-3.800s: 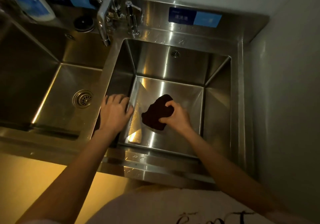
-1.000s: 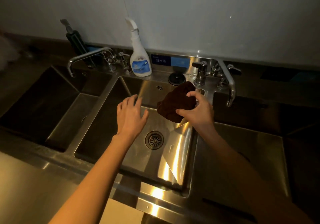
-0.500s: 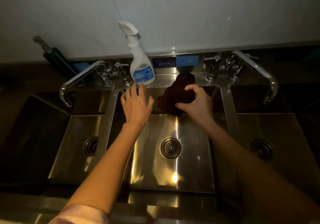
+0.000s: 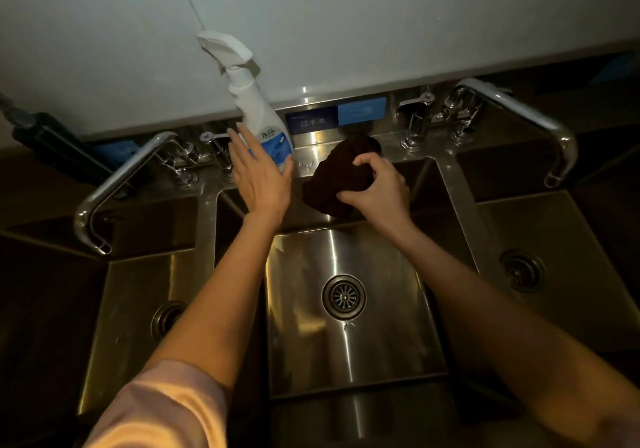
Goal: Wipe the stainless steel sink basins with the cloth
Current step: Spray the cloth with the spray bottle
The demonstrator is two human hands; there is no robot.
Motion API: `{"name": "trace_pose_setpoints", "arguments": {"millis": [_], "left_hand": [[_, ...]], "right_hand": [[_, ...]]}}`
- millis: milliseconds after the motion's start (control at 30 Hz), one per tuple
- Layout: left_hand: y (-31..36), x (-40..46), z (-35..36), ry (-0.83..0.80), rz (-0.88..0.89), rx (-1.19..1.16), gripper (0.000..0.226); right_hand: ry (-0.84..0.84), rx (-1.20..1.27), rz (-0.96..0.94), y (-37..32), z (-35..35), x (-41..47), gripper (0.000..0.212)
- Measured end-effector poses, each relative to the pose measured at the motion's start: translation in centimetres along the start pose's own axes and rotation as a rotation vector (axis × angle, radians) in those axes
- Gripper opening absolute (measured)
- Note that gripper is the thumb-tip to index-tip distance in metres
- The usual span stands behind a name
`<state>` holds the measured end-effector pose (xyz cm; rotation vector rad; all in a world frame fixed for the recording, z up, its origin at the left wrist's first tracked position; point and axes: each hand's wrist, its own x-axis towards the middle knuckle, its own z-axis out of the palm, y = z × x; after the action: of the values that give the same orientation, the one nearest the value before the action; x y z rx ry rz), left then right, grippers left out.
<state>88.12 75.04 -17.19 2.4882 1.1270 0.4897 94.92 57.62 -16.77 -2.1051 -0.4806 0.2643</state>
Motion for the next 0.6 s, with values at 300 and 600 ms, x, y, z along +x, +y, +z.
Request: {"name": "trace_pose_setpoints", "arguments": {"millis": [300, 600], "left_hand": [[0.6, 4.2, 1.4, 0.199, -0.013, -0.140, 0.092], [2.3, 5.9, 2.5, 0.350, -0.166, -0.167, 0.079]], "right_hand": [[0.045, -0.038, 0.043, 1.0, 1.2, 0.3, 0.050], [0.057, -0.019, 0.024, 0.8, 1.6, 0.6, 0.048]]}}
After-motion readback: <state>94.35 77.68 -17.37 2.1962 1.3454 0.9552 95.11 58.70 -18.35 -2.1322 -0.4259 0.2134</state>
